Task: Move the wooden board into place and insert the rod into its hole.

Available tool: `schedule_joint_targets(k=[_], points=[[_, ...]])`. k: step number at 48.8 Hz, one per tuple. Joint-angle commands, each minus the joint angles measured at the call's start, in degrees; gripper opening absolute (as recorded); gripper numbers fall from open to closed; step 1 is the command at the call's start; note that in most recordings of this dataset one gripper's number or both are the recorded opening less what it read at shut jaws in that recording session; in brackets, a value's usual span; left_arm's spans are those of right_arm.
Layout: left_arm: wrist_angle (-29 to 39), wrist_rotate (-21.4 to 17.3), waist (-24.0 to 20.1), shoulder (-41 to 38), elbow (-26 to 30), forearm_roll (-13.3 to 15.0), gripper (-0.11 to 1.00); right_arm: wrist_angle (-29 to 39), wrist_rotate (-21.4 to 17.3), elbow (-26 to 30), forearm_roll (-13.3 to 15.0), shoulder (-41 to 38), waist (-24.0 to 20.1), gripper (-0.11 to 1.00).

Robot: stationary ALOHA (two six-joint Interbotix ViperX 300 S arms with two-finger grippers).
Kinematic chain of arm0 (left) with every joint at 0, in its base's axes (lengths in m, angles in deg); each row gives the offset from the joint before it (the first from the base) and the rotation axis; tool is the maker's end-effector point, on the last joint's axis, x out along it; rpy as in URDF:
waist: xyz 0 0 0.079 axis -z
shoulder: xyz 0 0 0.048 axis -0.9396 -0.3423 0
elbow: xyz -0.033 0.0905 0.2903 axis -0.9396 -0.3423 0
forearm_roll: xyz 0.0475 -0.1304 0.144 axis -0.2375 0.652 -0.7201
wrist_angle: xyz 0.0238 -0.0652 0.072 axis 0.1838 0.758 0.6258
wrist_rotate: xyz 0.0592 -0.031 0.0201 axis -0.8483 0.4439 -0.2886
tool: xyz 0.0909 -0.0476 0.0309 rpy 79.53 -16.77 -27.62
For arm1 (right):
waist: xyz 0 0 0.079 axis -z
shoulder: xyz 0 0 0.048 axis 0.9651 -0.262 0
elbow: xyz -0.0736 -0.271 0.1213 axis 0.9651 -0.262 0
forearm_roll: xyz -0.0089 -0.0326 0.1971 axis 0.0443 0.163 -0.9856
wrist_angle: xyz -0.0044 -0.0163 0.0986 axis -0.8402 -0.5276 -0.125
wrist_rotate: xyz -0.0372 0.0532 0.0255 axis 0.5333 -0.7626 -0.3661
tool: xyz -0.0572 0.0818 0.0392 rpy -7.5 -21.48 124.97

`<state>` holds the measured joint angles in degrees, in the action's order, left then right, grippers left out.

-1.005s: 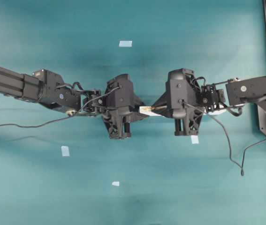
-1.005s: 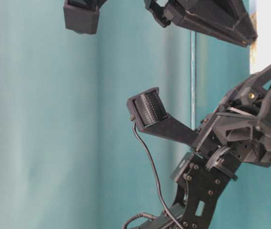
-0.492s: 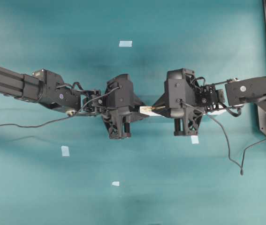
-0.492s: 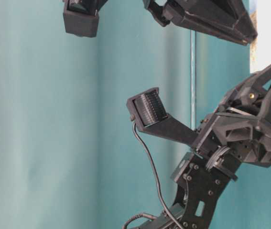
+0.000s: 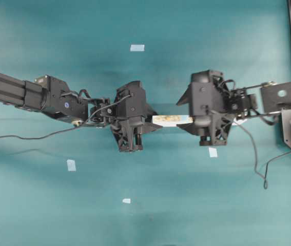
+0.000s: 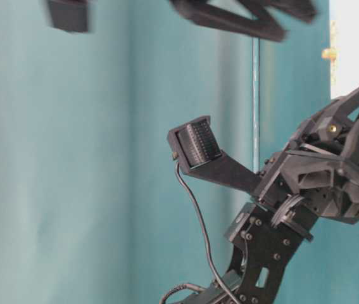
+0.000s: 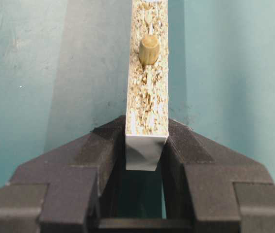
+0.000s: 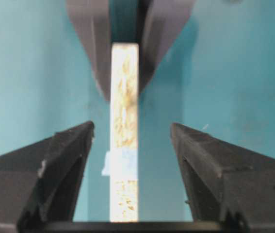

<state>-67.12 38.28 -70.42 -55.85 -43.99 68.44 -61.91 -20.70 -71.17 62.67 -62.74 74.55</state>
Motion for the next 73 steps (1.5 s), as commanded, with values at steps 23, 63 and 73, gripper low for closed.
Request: schedule_joint_targets(k=[23, 63, 73], points=[[2.3, -0.1, 0.1, 1.4, -0.4, 0.0, 0.61, 5.3, 0.0, 0.2, 0.3, 16.0, 0.9, 0.73], [7.3, -0.3, -0.4, 17.3, -10.4, 0.1, 0.83, -7.4, 0.0, -11.2, 0.3, 23.3, 1.0, 0.72], [7.2, -0.4, -0.5, 21.0, -12.0, 0.0, 0.83, -9.8, -0.1, -14.3, 0.2, 24.9, 0.9, 0.72]])
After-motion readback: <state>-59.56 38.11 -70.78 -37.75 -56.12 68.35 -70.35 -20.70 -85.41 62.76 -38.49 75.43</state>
